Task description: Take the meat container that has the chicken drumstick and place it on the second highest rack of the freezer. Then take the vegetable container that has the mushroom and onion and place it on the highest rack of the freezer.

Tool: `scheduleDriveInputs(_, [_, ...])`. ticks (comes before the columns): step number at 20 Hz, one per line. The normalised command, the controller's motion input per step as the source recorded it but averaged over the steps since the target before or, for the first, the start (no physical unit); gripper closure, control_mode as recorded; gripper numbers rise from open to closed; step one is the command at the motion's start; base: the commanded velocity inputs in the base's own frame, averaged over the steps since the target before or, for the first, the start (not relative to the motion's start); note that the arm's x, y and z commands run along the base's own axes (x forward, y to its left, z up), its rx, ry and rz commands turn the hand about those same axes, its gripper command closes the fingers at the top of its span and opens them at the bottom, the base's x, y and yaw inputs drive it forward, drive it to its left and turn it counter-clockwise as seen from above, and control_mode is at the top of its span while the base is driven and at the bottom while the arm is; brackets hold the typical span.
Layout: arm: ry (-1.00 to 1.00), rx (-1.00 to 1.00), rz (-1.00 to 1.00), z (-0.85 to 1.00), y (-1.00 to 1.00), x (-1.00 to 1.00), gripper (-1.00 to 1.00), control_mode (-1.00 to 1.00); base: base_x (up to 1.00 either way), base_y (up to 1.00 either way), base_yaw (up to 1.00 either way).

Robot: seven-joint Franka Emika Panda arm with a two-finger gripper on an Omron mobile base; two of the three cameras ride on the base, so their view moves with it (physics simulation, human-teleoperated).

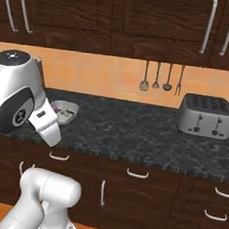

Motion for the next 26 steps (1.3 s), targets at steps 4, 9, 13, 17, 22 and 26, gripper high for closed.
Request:
scheduleDriveInputs(4, [0.00,0.00,0.00,0.00,0.00,0.00,-1.00,1.00,0.57,0.73,-0.40])
scheduleDriveInputs(9, [0.00,0.00,0.00,0.00,0.00,0.00,-1.00,1.00,0.41,0.79,-0.35])
scheduleDriveInputs(13, [0.09,0.08,-0.11,-0.82,0.17,0.70,-1.00,-1.00,0.00,0.00,0.00])
scheduleDriveInputs(17, [0.08,0.14,-0.01,-0.98,0.32,1.00,-1.00,-1.00,0.00,0.00,0.00])
scheduleDriveInputs(22, [0.00,0.00,-0.14,-0.82,0.88,1.00,-1.00,-1.00,0.00,0.00,0.00])
scheduleDriveInputs(26, [0.06,-0.05,-0.27,-0.58,0.46,1.00,-1.00,-1.00,0.00,0.00,0.00])
